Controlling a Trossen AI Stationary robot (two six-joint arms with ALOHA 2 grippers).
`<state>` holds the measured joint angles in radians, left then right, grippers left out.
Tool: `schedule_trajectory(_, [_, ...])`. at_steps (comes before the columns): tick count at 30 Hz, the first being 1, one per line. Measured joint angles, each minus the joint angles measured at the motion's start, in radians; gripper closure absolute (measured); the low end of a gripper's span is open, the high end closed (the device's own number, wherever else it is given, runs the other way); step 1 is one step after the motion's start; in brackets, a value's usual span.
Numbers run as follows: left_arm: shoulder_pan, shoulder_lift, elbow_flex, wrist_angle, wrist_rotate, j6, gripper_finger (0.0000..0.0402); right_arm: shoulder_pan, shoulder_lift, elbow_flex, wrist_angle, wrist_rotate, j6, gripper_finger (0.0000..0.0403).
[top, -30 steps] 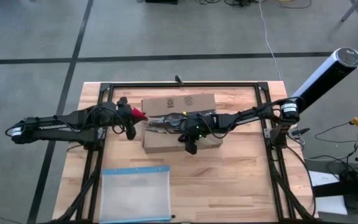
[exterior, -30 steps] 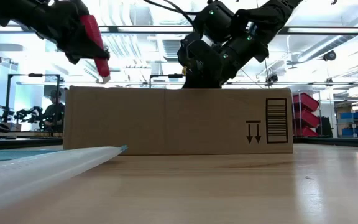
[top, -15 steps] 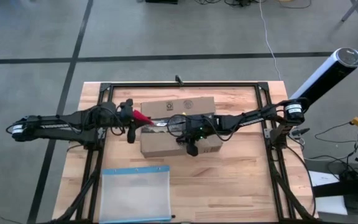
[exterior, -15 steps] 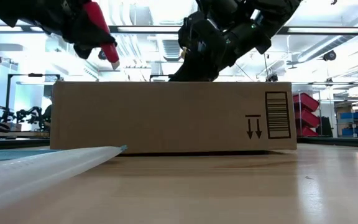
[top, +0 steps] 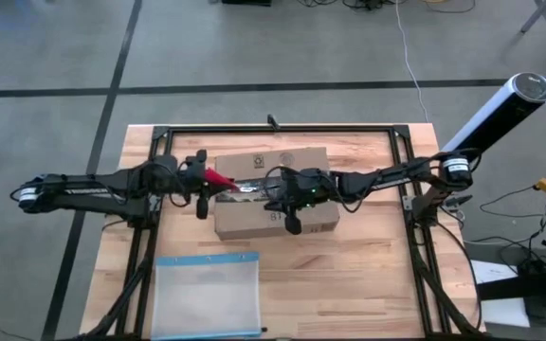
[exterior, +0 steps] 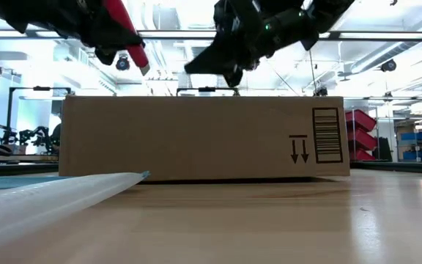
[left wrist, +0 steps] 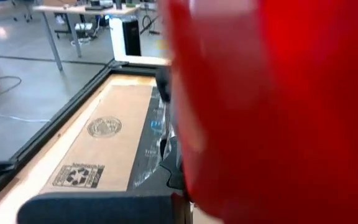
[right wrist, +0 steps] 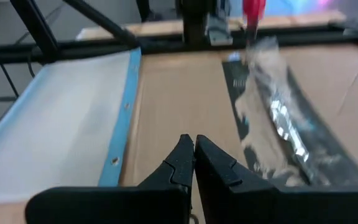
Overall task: Unpack boxes
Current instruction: Break down the box using the red cutter
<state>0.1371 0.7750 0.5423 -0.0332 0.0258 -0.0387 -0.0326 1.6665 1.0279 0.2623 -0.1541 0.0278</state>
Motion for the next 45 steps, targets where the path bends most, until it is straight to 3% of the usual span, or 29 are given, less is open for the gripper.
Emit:
schedule_trajectory(11, [0.0,0.209,-0.001,0.154,0.144,0.03,0.0381,-0.014,-0.021,0.001,0.119,-0.001,-0.045,0.0391])
schedule_trajectory(23, [0.0,0.302,0.017,0.349,0.194,0.08,0.0381,-0.014,-0.024,0.012,0.137,-0.001,-0.103,0.025])
schedule_trajectory(28, [0.0,0.306,0.018,0.392,0.194,0.093,0.0381,-0.014,-0.024,0.012,0.133,-0.001,-0.107,0.022])
schedule_trajectory(45, [0.0,0.456,0.019,0.628,0.238,0.079,0.0381,-0.018,-0.023,0.012,0.102,-0.001,-0.107,0.0248])
